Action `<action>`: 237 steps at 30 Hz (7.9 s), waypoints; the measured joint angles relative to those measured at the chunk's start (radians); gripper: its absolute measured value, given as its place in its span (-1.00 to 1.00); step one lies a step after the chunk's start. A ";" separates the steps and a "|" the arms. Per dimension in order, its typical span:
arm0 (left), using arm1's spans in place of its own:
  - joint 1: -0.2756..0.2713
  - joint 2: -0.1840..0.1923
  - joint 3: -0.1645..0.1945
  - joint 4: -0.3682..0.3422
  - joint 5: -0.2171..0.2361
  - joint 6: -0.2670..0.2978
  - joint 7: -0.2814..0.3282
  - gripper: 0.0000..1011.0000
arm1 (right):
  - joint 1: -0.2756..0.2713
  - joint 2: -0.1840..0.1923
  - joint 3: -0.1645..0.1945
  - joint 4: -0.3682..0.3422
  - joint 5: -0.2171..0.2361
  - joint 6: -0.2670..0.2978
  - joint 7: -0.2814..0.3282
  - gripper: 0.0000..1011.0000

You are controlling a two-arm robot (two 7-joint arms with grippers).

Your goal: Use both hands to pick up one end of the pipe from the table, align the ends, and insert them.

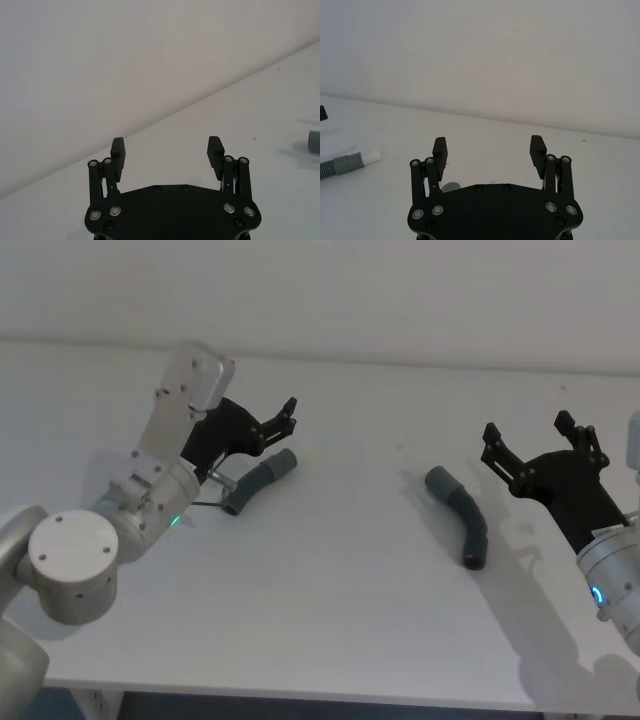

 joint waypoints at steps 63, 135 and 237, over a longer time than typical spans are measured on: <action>-0.005 0.059 -0.006 -0.096 -0.028 0.298 -0.072 0.98 | 0.000 0.000 0.000 0.000 0.000 0.000 0.000 0.98; -0.180 0.044 0.049 0.074 -0.024 0.577 -0.321 0.88 | 0.000 0.000 0.000 0.000 0.000 0.000 0.000 0.98; -0.187 0.035 0.050 0.090 -0.025 0.580 -0.337 -0.34 | 0.068 -0.004 -0.065 -0.071 -0.015 0.592 0.012 0.98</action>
